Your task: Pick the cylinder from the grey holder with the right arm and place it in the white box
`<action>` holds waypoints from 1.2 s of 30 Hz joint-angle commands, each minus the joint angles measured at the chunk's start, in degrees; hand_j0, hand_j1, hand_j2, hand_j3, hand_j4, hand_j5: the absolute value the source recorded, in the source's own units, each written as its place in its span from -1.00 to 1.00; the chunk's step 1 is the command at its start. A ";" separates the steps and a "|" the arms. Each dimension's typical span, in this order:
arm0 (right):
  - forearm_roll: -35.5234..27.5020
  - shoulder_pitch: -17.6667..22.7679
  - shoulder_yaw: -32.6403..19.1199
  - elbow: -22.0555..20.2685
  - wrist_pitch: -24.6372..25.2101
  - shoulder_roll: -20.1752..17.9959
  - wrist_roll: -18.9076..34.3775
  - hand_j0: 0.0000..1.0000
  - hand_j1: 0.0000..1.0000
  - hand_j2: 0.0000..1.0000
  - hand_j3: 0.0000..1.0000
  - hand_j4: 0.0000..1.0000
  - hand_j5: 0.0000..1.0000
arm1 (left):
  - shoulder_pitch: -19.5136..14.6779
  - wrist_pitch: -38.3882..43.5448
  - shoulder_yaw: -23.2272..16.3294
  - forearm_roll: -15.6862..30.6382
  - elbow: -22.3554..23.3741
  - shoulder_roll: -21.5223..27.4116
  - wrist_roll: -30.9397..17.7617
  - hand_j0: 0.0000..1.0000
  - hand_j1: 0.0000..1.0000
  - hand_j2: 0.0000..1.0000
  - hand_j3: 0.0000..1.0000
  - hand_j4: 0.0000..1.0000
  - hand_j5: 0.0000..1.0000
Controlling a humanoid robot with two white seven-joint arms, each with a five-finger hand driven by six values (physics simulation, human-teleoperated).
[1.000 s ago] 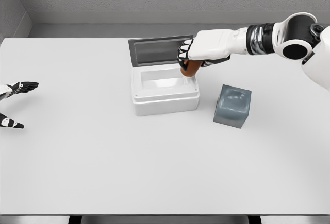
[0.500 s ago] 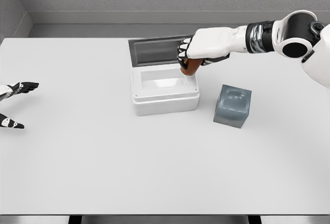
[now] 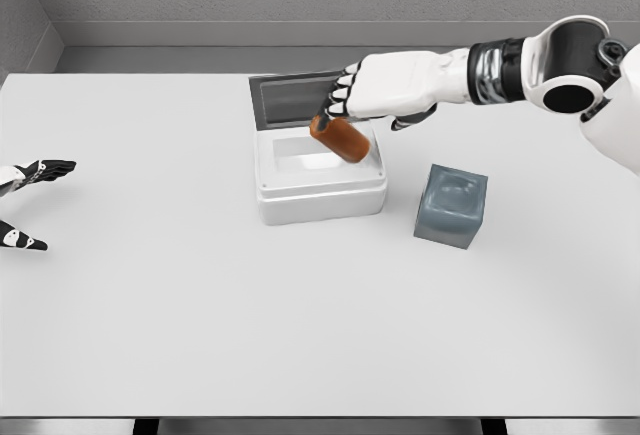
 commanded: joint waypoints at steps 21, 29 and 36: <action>-5.10 17.05 -22.21 -2.09 0.15 -18.91 -0.03 1.00 1.00 1.00 1.00 1.00 1.00 | -20.56 5.49 3.66 -9.87 19.12 -34.38 0.01 1.00 1.00 1.00 1.00 1.00 1.00; -5.53 16.79 -22.29 -3.05 0.15 -21.81 -0.03 1.00 1.00 1.00 1.00 1.00 1.00 | -22.67 4.79 3.57 -11.27 24.76 -39.04 0.01 1.00 1.00 1.00 1.00 1.00 1.00; -5.62 17.40 -23.44 -4.02 0.15 -24.97 -0.03 1.00 1.00 1.00 1.00 1.00 1.00 | -25.23 7.86 4.45 -7.14 20.89 -39.83 0.01 1.00 1.00 1.00 1.00 1.00 1.00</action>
